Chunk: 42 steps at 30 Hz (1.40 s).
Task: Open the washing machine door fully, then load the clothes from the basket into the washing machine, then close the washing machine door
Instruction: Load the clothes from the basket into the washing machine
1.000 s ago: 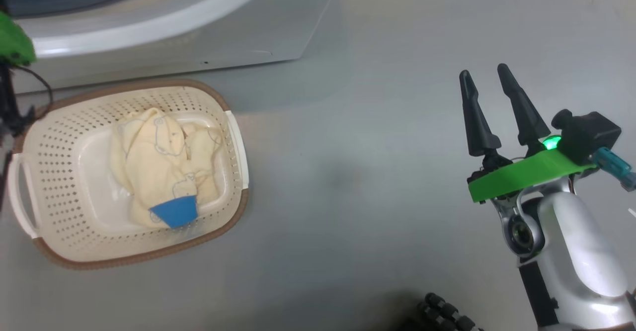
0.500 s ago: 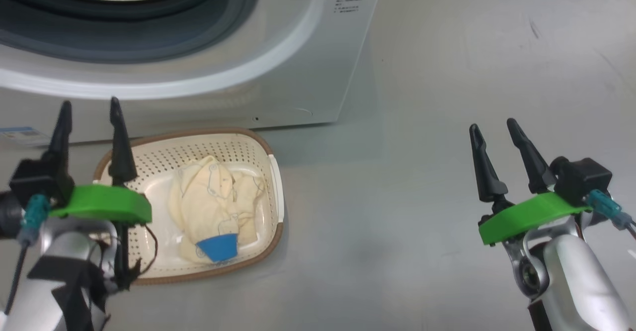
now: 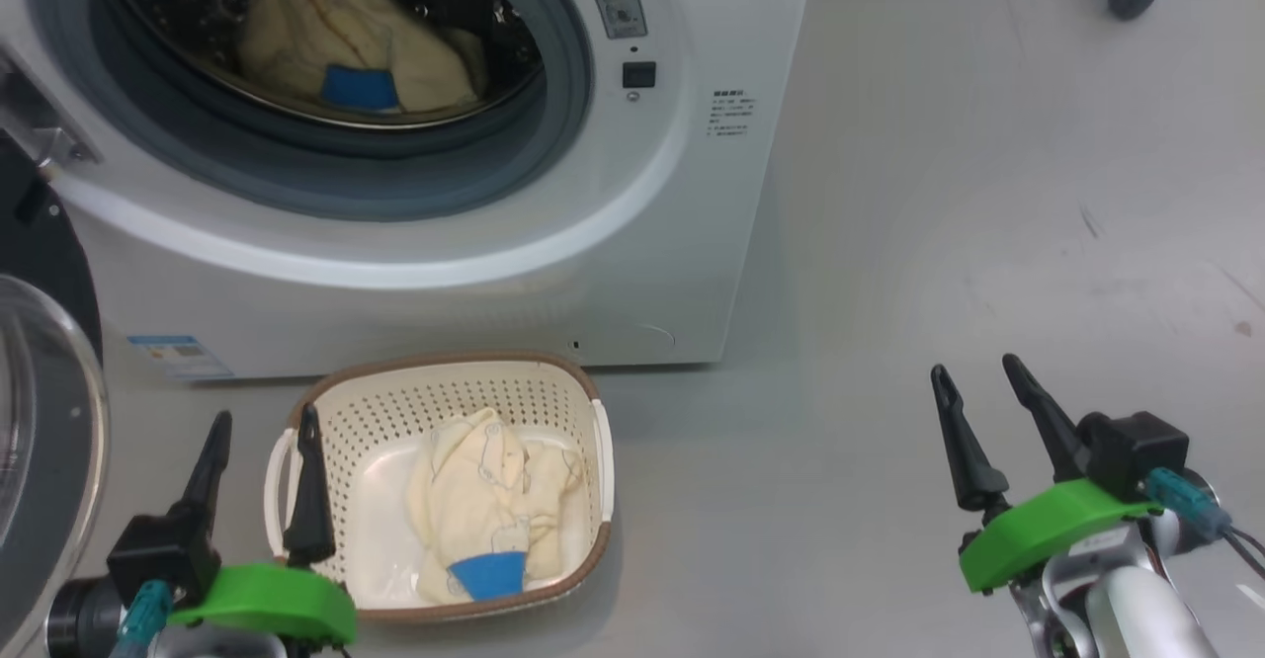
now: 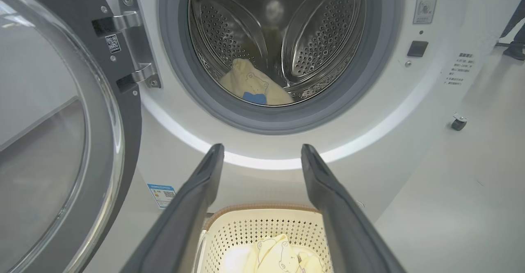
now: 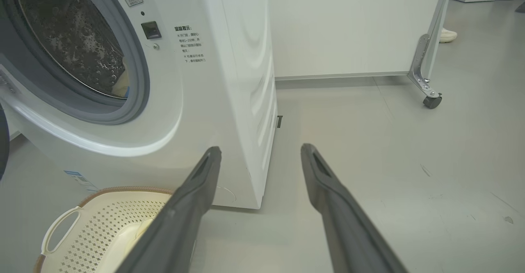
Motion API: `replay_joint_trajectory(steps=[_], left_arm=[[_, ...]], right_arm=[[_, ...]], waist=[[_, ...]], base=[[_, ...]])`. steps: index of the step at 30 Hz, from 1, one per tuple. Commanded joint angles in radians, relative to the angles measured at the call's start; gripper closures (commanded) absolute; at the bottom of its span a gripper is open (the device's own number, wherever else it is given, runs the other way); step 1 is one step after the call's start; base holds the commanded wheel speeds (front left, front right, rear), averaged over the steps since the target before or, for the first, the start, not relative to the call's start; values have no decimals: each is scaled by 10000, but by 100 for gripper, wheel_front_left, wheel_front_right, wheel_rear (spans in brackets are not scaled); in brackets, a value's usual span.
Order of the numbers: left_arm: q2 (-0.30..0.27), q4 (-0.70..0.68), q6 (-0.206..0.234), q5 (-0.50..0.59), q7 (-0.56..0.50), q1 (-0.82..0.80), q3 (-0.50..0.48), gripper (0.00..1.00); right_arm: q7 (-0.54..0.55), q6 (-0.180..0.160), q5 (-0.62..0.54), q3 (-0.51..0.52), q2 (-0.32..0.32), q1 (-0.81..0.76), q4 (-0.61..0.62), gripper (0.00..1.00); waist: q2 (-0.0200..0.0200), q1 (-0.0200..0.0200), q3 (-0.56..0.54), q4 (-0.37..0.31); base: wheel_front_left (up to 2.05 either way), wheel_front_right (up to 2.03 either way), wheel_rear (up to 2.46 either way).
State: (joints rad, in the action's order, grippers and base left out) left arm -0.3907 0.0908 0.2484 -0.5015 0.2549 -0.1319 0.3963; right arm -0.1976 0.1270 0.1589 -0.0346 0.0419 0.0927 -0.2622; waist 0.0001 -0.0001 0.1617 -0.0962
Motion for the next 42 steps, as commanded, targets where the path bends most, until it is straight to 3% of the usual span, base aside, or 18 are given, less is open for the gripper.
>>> replay_joint_trajectory(steps=[1,15,42], left_arm=[[-206,-310,1120,89,67,-161,-500,0],[98,-109,937,204,68,1035,-897,0],[295,83,616,400,68,1047,-1062,0]], right_arm=[[31,37,-91,-146,83,50,405,0],[913,37,-302,211,83,-1263,1620,0],[1102,37,-265,416,83,-1663,2167,0]], waist=[[-1,1,-359,185],[-1,1,-1529,566],[-1,1,-1541,571]], base=[[0,0,0],[0,0,0],[0,0,0]])
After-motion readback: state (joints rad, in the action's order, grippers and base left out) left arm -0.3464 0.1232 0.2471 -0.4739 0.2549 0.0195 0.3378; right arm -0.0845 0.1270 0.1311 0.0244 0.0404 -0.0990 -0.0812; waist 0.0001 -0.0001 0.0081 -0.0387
